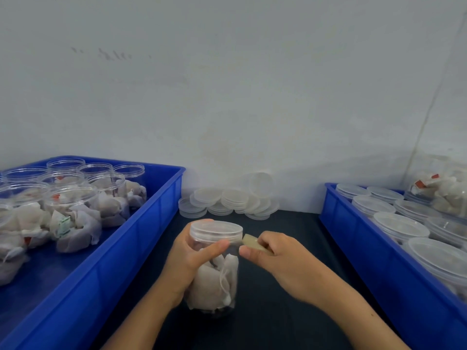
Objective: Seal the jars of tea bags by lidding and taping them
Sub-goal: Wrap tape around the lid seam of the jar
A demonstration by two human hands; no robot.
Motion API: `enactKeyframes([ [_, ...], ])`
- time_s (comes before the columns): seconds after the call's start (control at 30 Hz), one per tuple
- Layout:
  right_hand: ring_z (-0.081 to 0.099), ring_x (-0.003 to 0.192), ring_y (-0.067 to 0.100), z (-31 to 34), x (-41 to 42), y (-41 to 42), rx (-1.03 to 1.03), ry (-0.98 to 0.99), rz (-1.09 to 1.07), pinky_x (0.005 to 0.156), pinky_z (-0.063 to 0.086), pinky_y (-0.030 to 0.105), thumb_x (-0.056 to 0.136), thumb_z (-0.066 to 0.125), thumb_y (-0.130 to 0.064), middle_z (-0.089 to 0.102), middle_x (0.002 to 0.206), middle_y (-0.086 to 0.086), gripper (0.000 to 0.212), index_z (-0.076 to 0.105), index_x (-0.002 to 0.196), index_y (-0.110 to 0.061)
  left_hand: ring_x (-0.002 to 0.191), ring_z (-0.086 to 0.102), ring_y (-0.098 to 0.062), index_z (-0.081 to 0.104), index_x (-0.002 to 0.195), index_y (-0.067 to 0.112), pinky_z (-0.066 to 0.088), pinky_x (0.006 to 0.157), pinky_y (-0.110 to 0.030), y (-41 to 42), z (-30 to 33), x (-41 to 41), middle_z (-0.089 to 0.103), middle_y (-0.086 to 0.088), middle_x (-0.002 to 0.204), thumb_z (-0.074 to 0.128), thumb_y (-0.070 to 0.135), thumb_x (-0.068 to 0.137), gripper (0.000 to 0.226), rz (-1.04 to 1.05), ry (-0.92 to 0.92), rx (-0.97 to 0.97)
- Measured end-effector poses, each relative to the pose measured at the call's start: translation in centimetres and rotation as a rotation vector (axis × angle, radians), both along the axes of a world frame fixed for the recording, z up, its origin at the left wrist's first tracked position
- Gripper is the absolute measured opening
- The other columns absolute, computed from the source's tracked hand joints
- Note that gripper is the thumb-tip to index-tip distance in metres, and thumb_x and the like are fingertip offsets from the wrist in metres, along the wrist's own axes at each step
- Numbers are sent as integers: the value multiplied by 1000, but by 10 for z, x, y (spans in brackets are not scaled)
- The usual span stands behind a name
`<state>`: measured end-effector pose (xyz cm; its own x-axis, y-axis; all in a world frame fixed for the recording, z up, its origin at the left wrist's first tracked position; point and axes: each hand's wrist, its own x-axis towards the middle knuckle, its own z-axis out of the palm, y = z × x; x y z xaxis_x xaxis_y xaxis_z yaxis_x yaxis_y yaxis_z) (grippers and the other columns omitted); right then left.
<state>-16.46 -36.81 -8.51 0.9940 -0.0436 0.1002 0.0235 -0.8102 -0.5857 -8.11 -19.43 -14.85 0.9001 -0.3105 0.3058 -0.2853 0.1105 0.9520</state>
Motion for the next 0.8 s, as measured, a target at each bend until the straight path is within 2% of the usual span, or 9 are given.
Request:
enactKeyframes([
  [0.13,40,64,11,1,-3,-5,-49,25,-47,59,36,27,95,41,-55,47,76,-3,51,56,95,-7,101,66,-5,57,120,19,50,76,-11,2,2,0,71,9,108,81,45,47,81,-69,-6,29],
  [0.3,41,66,10,-5,0,-2,-111,58,-61,60,36,25,98,34,-55,47,76,-6,42,46,80,-19,103,66,-9,57,121,16,51,77,-12,3,1,1,71,4,110,82,41,48,81,-111,-27,25],
  [0.47,42,64,8,-11,4,-3,-126,22,-67,57,34,23,98,33,-57,48,75,-6,45,49,87,-16,103,65,-7,52,123,19,50,79,-12,4,0,2,70,9,109,82,41,47,85,-126,-32,35],
  [0.57,41,62,9,-14,6,0,-140,-9,-79,55,34,23,98,33,-57,49,73,-5,44,48,85,-17,101,66,-7,46,124,20,52,76,-15,4,-1,4,67,5,107,83,39,45,90,-111,-25,25],
  [0.67,40,60,9,-16,7,2,-140,-28,-95,54,32,23,98,30,-57,47,72,-5,43,43,79,-20,100,65,-4,46,120,20,51,77,-13,5,2,4,65,5,109,82,44,47,85,-93,-52,43],
  [0.8,40,59,8,-20,9,3,-135,-43,-119,52,31,22,100,30,-54,47,71,-5,42,39,75,-21,108,59,1,49,123,30,48,81,-10,8,7,3,62,11,116,80,56,49,85,-89,-68,140],
])
